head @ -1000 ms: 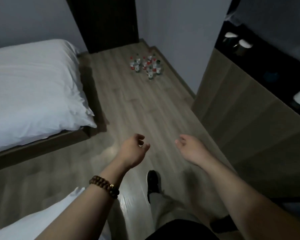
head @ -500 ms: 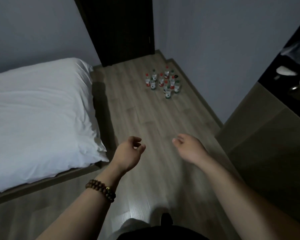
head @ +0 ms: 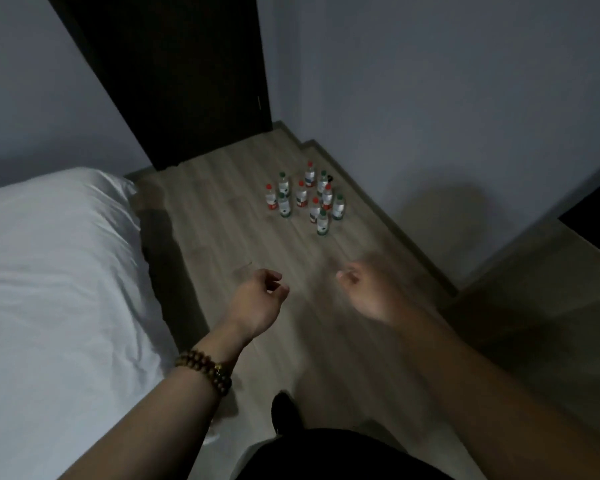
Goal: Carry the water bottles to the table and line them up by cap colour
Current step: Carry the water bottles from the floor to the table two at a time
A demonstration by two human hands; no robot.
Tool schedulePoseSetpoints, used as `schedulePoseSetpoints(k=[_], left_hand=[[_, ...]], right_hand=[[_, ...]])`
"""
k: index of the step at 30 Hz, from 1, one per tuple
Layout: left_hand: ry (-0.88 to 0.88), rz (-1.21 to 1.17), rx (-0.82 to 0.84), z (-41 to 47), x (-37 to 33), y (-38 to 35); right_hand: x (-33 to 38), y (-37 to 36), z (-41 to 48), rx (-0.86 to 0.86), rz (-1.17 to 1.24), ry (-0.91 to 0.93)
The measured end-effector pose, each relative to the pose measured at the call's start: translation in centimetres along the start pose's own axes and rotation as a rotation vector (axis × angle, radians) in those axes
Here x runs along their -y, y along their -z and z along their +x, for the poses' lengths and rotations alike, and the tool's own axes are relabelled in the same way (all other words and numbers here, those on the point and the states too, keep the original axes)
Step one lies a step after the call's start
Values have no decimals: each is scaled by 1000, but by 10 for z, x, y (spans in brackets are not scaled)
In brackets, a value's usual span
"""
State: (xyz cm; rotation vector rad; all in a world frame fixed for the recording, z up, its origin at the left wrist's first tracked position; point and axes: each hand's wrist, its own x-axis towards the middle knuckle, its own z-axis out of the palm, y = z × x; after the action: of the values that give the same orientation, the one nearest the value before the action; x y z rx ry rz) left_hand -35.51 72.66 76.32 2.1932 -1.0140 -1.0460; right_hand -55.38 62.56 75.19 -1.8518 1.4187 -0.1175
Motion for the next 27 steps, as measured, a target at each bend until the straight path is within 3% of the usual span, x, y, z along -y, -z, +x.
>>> schedulePoseSetpoints(k=[6,16,27], left_hand=[[-39,-1,49,113,-26,55],[-65,123,75,310,-66,106],[-56,152,190,471,-120,167]], right_hand=[[53,8,93,-9,-62,-61],[99,24,285,-6,51,-80],[172,76,454,-19,25,-84]])
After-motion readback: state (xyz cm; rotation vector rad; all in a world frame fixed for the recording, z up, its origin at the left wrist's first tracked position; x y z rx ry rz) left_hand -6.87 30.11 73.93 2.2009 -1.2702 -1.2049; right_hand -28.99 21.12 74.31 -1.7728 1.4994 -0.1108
